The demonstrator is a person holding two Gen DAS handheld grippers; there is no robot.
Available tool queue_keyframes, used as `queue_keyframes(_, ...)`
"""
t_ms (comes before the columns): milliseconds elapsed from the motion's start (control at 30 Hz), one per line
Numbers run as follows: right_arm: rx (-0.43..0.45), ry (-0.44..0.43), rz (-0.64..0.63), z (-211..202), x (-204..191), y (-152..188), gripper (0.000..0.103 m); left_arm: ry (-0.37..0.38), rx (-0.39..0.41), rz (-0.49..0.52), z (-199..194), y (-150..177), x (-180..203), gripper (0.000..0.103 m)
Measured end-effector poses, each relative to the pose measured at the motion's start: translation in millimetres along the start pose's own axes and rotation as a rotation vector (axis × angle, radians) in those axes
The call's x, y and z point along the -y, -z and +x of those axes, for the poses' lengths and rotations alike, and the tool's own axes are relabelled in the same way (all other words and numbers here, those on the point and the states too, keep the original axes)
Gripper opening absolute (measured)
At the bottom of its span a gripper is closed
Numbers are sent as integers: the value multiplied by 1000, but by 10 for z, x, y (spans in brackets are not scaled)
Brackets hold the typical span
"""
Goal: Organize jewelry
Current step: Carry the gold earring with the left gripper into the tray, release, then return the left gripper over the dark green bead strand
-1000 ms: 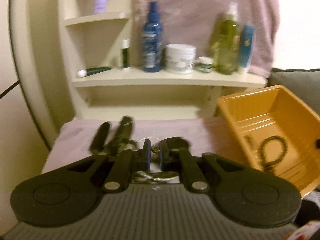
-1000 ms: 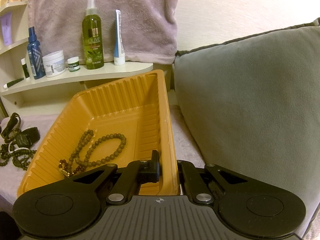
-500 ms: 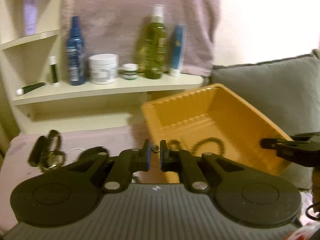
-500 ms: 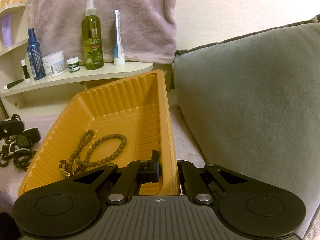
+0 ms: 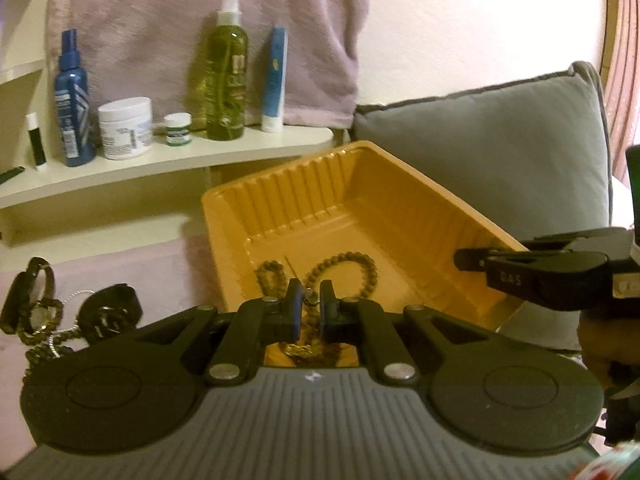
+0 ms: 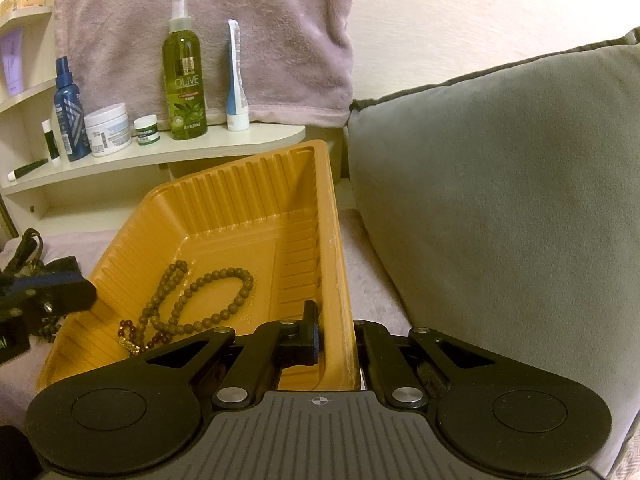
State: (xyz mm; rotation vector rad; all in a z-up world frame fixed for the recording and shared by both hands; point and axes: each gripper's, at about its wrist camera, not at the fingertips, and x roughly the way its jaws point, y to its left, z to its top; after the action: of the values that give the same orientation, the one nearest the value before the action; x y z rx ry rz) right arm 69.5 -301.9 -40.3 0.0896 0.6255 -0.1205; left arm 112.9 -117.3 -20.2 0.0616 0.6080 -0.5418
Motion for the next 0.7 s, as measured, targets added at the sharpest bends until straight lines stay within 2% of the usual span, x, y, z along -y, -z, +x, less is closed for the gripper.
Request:
queue_keyframes(200, 0, 0, 0, 2, 1, 1, 3, 28, -14, 11, 36, 42, 80, 8)
queue_keyframes(300, 1, 0, 1, 0, 1, 2, 3, 23, -16, 18, 38, 45, 101, 15)
queue_keyframes(433, 0, 0, 1, 0, -3, 3, 3, 16, -7, 13, 11, 38, 84, 15)
queue_keyframes(567, 1, 0, 0, -1, -8, 6, 3, -25, 22, 7, -63, 17, 5, 15)
queue_keyframes(700, -1, 1, 1, 0, -3, 7, 3, -99, 45, -34, -156, 15, -214, 15)
